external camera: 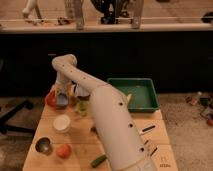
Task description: Place sponge in red bowl
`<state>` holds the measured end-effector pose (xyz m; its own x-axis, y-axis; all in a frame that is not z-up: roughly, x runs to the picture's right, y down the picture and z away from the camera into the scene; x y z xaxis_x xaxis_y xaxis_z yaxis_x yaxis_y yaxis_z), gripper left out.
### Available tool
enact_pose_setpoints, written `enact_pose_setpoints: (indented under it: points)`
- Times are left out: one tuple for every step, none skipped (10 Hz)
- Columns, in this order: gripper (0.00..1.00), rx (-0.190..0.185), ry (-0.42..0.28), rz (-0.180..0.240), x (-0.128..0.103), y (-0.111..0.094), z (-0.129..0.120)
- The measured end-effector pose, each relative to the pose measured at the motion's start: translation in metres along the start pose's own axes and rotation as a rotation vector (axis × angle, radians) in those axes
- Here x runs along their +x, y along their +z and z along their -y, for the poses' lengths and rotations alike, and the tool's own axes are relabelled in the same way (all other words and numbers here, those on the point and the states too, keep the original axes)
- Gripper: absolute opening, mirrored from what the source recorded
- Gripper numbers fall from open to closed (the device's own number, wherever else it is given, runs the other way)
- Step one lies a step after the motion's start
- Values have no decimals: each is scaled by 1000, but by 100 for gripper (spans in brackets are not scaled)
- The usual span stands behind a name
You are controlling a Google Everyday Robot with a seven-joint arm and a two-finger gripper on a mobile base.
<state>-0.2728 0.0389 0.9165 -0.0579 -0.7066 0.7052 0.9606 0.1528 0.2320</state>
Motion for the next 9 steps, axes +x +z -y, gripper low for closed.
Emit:
enact_pose_setpoints:
  points:
    - [0,-5,-6,-2,3,-1,6]
    - [0,-10,-10,-3,4,-2,11]
    - [0,-15,-13,-4,6,-3,14]
    - [0,-20,-15,-2,7,-3,17]
    - [0,-21,-17,-1,9,-2,20]
    - [0,-23,-17,2,9,0,21]
    - [0,-24,-19,7,10,2,22]
    - [0,-25,-20,10,10,3,22]
    - [4,-27,-19,10,10,3,21]
